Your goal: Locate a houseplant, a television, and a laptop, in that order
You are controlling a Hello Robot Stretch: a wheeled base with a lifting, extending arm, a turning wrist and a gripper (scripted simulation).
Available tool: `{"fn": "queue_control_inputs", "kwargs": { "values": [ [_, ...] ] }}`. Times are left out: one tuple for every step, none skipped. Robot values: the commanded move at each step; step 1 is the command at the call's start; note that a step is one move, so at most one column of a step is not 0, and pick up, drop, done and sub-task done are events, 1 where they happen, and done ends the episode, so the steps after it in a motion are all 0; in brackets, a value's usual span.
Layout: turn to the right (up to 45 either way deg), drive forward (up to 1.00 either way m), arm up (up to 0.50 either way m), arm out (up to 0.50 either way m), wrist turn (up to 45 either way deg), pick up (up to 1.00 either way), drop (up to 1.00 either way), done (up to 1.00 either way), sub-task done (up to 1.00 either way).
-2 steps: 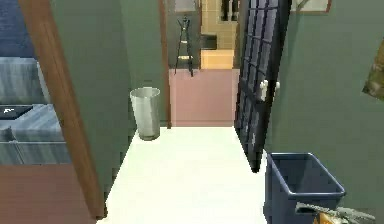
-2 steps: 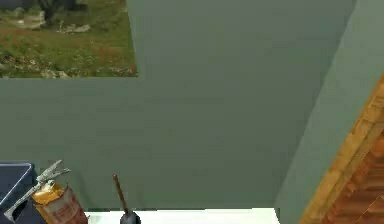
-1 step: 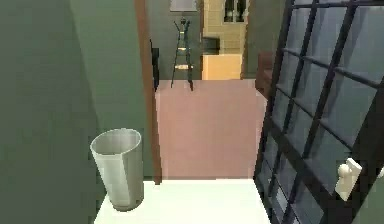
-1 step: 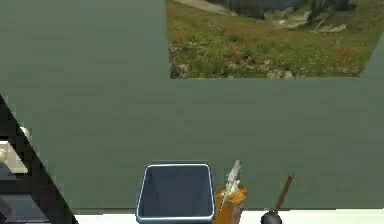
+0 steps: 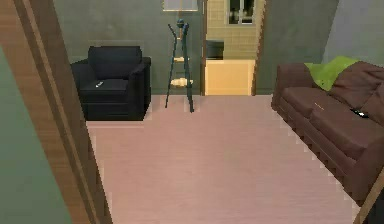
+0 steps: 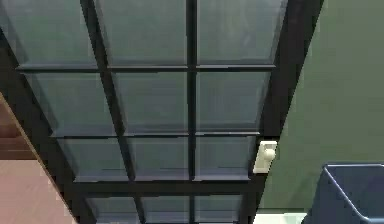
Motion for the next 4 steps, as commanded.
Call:
{"fn": "queue_control_inputs", "kwargs": {
  "values": [
    [0.0,0.65,0.00,0.00,0.0,0.00,0.00,0.00,0.00],
    [45.0,0.00,0.00,0.00,0.0,0.00,0.00,0.00,0.00],
    [18.0,0.00,0.00,0.00,0.0,0.00,0.00,0.00,0.00],
    [0.0,0.80,0.00,0.00,0.0,0.00,0.00,0.00,0.00]
  ]
}}
